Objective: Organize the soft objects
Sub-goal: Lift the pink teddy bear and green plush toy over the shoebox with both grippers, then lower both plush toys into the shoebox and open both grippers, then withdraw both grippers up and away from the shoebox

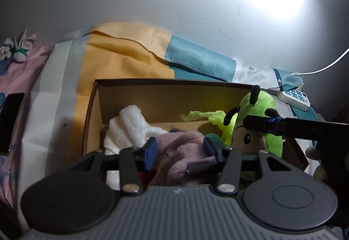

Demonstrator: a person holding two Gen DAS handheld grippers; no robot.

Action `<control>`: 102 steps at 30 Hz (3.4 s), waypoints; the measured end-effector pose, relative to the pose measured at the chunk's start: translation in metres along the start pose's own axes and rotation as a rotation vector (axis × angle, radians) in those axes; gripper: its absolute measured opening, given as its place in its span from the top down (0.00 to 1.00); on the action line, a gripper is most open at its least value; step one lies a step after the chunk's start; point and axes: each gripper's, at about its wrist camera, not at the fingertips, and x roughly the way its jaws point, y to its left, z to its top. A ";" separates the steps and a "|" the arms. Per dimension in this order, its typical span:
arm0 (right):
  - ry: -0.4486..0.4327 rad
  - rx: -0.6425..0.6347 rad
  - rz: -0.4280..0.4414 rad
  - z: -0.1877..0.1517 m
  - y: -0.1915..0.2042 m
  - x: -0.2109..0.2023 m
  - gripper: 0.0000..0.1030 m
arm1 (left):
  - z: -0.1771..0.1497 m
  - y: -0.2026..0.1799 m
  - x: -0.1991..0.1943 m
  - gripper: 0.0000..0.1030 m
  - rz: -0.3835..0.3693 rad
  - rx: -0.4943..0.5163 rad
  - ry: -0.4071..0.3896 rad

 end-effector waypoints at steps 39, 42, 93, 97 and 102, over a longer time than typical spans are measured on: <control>-0.277 -0.039 -0.084 -0.048 0.070 -0.151 0.52 | -0.044 -0.075 -0.125 0.03 0.423 0.100 -0.100; -0.266 -0.064 -0.083 -0.058 0.076 -0.156 0.52 | -0.051 -0.079 -0.125 0.03 0.434 0.080 -0.073; -0.063 -0.199 -0.102 -0.114 0.044 -0.186 0.52 | -0.113 -0.126 -0.120 0.03 0.542 -0.033 0.123; -0.051 -0.202 -0.112 -0.116 0.046 -0.183 0.52 | -0.113 -0.122 -0.120 0.03 0.533 -0.037 0.125; -0.055 -0.197 -0.138 -0.116 0.051 -0.181 0.52 | -0.110 -0.116 -0.117 0.03 0.508 -0.029 0.131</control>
